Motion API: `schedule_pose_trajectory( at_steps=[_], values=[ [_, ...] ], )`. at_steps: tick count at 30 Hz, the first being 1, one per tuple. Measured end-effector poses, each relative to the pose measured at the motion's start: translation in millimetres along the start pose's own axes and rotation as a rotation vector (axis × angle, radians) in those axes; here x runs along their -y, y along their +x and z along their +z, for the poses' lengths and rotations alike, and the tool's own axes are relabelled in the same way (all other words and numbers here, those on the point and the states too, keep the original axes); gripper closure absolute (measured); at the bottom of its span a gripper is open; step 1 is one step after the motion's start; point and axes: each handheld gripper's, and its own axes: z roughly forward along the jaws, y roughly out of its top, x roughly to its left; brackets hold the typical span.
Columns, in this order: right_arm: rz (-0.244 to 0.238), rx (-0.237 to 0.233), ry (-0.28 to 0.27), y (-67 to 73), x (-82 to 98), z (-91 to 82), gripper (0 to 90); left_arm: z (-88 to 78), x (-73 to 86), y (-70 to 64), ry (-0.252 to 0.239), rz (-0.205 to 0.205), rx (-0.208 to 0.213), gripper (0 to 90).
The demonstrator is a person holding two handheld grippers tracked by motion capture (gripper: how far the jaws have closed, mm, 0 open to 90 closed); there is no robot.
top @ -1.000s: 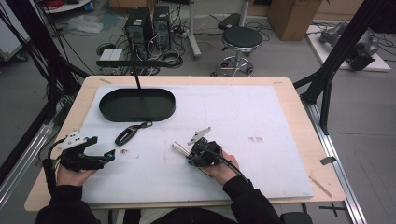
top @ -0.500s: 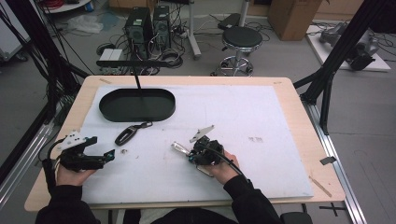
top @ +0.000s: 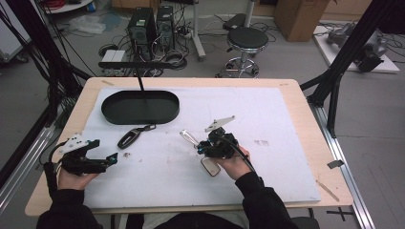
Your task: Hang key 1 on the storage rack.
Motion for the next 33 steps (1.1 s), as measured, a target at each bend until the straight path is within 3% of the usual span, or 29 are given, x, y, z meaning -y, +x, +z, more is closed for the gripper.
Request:
schedule_pose_trajectory(
  at_steps=[10, 16, 28, 33],
  values=[
    [0.009, -0.004, -0.067, -5.4, -24.0, -15.2, 74.3, 0.5, 0.0, 0.0, -0.001, 0.001, 0.004, 7.8],
    [0.015, -0.007, -0.083, -8.2, -35.1, -16.8, 74.2, -0.1, -0.1, 0.9, -0.009, -0.002, 0.006, 7.8],
    [0.030, -0.019, -0.132, -13.2, -74.0, -18.4, 74.2, -0.6, -0.1, 3.4, -0.022, -0.010, 0.012, 7.8],
    [0.060, -0.035, -0.164, -16.5, -84.9, -16.5, 74.2, -0.3, 0.0, 3.8, -0.025, -0.011, 0.015, 7.8]
  ],
)
